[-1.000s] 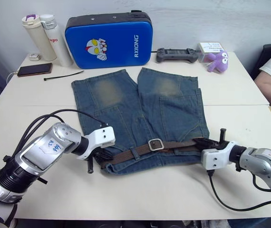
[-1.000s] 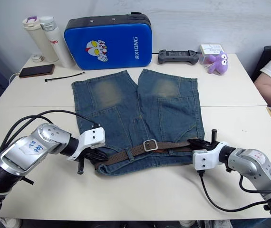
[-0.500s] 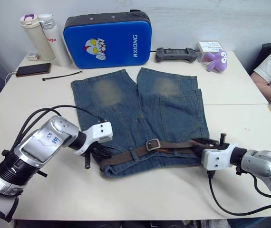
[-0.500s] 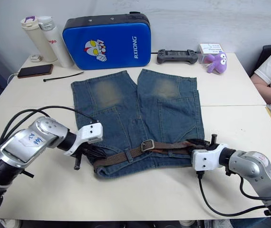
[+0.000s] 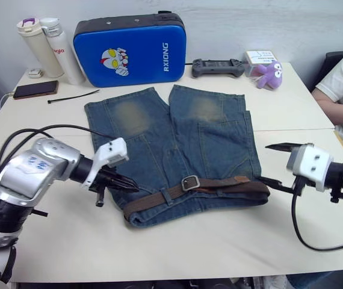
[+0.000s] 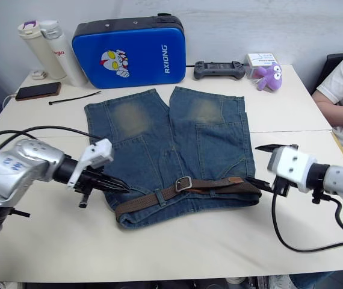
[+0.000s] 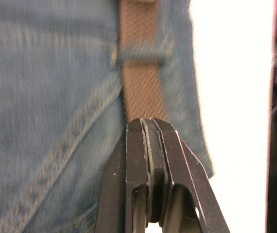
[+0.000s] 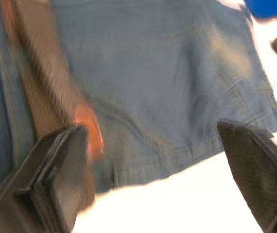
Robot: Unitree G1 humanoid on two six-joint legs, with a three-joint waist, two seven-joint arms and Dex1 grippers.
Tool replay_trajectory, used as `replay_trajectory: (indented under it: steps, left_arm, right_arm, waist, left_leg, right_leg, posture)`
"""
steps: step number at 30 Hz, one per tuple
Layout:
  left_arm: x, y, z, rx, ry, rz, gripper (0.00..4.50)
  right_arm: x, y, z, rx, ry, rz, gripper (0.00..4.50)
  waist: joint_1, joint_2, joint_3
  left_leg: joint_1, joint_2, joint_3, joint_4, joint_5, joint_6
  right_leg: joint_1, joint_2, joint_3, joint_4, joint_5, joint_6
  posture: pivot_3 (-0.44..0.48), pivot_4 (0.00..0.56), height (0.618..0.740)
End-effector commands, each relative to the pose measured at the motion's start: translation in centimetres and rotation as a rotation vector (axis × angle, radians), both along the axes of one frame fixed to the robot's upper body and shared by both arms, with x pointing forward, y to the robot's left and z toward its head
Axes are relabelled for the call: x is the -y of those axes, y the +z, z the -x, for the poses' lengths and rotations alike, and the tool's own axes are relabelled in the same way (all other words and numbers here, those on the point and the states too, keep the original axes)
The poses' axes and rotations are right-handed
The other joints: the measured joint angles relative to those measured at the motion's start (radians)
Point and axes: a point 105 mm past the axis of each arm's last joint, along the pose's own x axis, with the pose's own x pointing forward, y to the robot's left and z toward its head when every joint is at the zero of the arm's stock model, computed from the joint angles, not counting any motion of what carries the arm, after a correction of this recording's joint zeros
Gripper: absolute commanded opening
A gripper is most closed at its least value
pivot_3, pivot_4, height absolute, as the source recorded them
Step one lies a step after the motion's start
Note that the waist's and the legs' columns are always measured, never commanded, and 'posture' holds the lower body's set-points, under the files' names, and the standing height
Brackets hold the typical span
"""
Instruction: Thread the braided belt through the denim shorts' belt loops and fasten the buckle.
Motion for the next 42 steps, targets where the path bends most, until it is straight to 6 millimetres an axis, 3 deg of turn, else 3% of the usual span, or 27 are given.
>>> replay_trajectory:
  steps: [1,3,8,10,22,29,34,42]
  left_arm:
    - [-0.2,2.0,1.2,-0.013,-0.008,0.121,0.0]
    - [-0.2,2.5,1.4,-0.006,0.007,0.153,0.0]
    - [0.4,3.0,2.3,0.005,0.02,0.187,0.0]
    - [0.2,2.8,2.2,0.044,0.05,0.169,0.0]
    - [0.1,2.3,2.1,0.104,0.164,0.154,0.0]
    - [-0.4,2.4,2.1,0.113,0.197,0.149,0.0]
    - [-0.3,2.2,2.0,0.115,0.192,0.145,0.0]
    - [-0.4,2.3,1.8,0.128,0.199,0.128,0.0]
  right_arm:
    - [-3.9,1.4,0.8,-0.134,0.066,-0.21,3.96]
    - [-6.2,1.4,1.1,-0.184,0.12,-0.258,3.19]
    - [-10.7,0.5,1.4,-0.285,0.205,-0.255,0.69]
    - [-12.4,-0.4,1.7,-0.357,0.24,-0.231,0.06]
    - [-16.2,-4.5,-0.6,-0.473,0.207,-0.153,0.06]
    - [-15.8,-2.6,-1.5,-0.473,0.204,-0.247,0.06]
    - [-15.9,-3.0,-2.0,-0.479,0.198,-0.237,0.06]
    - [-15.0,-8.3,-0.8,-0.576,0.167,-0.084,0.06]
  waist:
    - [-0.001,0.0,0.0]
    - [-0.001,0.0,0.0]
    - [0.007,0.0,0.0]
    - [0.007,-0.001,0.001]
    - [0.005,-0.001,0.001]
    - [0.004,-0.001,0.001]
    - [0.005,-0.001,0.001]
    - [0.003,-0.001,0.001]
  left_leg:
    - [0.0,0.0,0.0,0.0,0.0,0.0]
    - [0.0,0.0,-0.001,0.0,0.0,0.0]
    - [-0.002,0.0,-0.001,0.0,-0.001,0.0]
    - [-0.003,0.0,-0.001,0.0,-0.001,0.0]
    - [-0.003,0.0,-0.001,-0.002,-0.001,0.0]
    - [-0.003,0.0,0.0,-0.003,-0.001,0.0]
    - [-0.003,0.0,-0.001,-0.004,-0.001,0.0]
    - [-0.003,-0.001,0.0,-0.006,0.0,-0.001]
  right_leg:
    - [0.0,0.0,0.0,0.0,0.0,0.0]
    - [-0.001,0.0,0.0,0.0,0.0,0.0]
    - [-0.002,-0.001,0.0,-0.002,0.0,0.0]
    - [-0.002,-0.001,0.0,-0.002,0.0,0.0]
    - [-0.004,-0.002,0.0,-0.003,0.0,0.0]
    - [-0.005,-0.001,0.0,-0.003,0.0,0.0]
    - [-0.005,-0.002,0.0,-0.004,0.0,0.0]
    - [-0.006,-0.001,0.0,-0.004,0.0,0.0]
  posture:
    - [0.0,0.15,0.74]
    - [0.0,0.15,0.74]
    - [0.0,0.15,0.74]
    - [0.0,0.15,0.74]
    - [0.0,0.15,0.74]
    - [0.0,0.15,0.74]
    - [0.0,0.15,0.74]
    - [0.0,0.15,0.74]
